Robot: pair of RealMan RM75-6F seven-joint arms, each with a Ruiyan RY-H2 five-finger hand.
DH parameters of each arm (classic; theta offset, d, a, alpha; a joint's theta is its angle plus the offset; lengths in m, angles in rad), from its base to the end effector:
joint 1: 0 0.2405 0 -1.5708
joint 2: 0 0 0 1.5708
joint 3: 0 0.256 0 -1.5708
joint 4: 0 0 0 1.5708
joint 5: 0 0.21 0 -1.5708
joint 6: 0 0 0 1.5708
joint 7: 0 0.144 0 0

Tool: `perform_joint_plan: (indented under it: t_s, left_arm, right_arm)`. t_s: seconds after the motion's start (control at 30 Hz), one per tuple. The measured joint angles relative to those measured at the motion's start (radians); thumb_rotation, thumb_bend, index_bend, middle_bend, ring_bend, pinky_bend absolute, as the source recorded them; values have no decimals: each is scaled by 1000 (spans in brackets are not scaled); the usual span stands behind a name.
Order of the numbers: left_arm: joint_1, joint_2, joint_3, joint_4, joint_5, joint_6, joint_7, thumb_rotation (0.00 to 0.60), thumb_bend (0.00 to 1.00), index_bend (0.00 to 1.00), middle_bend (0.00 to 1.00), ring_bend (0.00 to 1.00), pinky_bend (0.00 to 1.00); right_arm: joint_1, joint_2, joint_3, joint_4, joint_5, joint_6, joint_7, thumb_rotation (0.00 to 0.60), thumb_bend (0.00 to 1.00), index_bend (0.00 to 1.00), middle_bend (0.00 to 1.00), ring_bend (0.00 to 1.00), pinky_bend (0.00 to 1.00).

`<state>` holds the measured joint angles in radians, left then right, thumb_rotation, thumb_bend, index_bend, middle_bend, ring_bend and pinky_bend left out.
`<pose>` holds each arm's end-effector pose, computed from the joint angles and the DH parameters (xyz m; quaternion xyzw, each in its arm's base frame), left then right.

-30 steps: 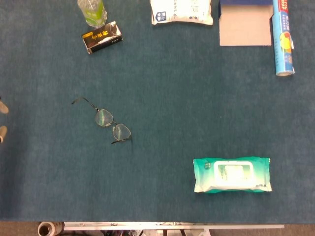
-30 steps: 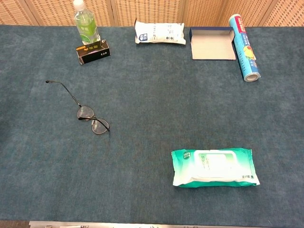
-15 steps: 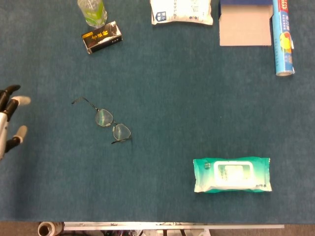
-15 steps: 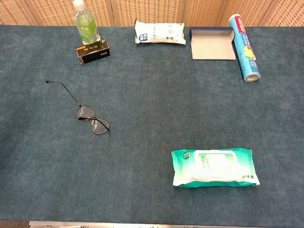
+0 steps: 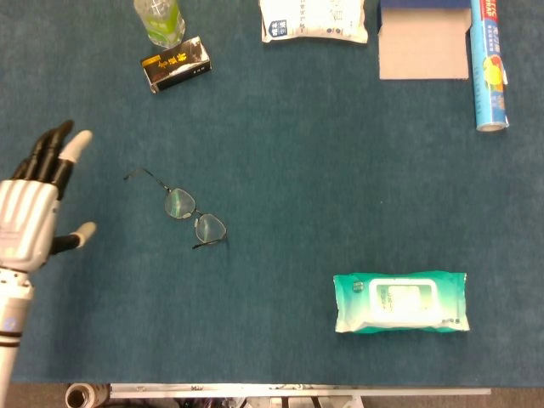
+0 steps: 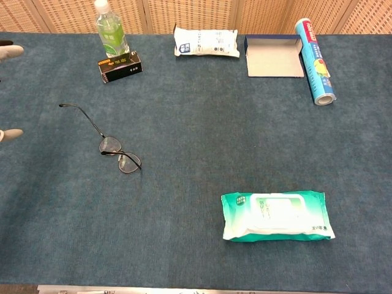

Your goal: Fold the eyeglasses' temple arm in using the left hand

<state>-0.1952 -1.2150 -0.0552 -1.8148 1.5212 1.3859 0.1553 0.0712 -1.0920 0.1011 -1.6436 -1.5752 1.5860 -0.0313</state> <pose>-0.2355 0.2034 0.1031 -0.6276 -0.4114 -0.4383 0.4947 -0.2891 -0.1852 0.1811 0.5877 -0.3220 0.4368 0.6000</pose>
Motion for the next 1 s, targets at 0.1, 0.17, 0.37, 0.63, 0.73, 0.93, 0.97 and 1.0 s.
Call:
perform_joint_plan:
  t_s: [0.1,0.17,0.37,0.63,0.73,0.93,0.97,1.0]
  left_arm:
    - [-21,-34,-10,12,-6,-20,-3,600,75,26,0,37,226]
    - [-34,-54,-16,21,-11,-35,1,600,76,28,0,37,226]
    - [-81,-112,-36,42,-42,-84,44,600,76,30,0,37,225]
    - [-136,-182,-78,78,-95,-122,79,600,75,31,0,37,224]
    - [-152,-206,-88,93,-116,-132,88,600,76,31,0,37,224]
    - [-176,-248,-105,129,-155,-144,102,600,76,31,0,37,224]
    - [-178,-254,-107,135,-160,-145,103,600,76,31,0,37,224]
    - [-182,-261,-110,144,-166,-145,104,600,76,31,0,37,224]
  right_arm:
    - [4,0,1,2,2,-6,5,600,390,629,522,407,437]
    - [6,-1,2,4,5,-8,7,600,390,629,522,407,437]
    - [7,1,5,6,10,-8,10,600,390,629,522,407,437]
    - [5,5,8,5,13,-2,15,600,390,629,522,407,437]
    - [5,6,8,5,13,-1,16,600,390,629,522,407,437]
    - [4,6,8,5,13,2,17,600,390,629,522,407,437]
    - [4,6,9,5,14,2,17,600,391,629,522,407,437]
    - [5,7,9,5,14,1,18,600,390,629,522,407,437]
